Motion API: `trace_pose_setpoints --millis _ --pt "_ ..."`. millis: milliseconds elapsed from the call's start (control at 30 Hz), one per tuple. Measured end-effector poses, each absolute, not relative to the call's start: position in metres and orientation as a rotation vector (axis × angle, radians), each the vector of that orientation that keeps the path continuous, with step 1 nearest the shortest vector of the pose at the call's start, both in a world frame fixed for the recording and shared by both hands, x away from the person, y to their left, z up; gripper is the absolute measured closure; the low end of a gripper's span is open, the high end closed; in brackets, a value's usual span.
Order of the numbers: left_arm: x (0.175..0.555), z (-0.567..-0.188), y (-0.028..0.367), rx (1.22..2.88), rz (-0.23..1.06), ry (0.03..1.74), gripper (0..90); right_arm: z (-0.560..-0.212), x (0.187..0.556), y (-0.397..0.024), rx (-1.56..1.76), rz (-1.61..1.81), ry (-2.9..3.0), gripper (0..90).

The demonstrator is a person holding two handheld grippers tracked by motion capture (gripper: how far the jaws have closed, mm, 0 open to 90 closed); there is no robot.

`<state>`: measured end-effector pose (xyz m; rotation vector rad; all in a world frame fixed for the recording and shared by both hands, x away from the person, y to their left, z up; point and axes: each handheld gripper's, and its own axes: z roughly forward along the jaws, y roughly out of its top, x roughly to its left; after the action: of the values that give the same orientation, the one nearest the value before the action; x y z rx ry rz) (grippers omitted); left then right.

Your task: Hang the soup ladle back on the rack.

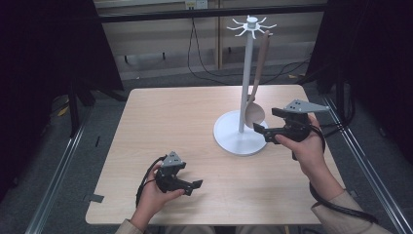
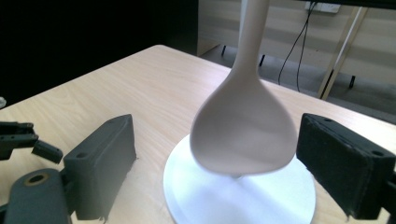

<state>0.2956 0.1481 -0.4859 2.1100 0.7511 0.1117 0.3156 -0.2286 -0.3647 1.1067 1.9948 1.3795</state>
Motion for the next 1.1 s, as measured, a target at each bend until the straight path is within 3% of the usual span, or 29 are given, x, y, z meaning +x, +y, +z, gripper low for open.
trace_pose_setpoints --millis 1100 --pt "0.295 -0.486 0.149 2.115 0.113 0.752 4.8 -0.409 0.29 -0.229 1.11 1.38 2.075 10.6"
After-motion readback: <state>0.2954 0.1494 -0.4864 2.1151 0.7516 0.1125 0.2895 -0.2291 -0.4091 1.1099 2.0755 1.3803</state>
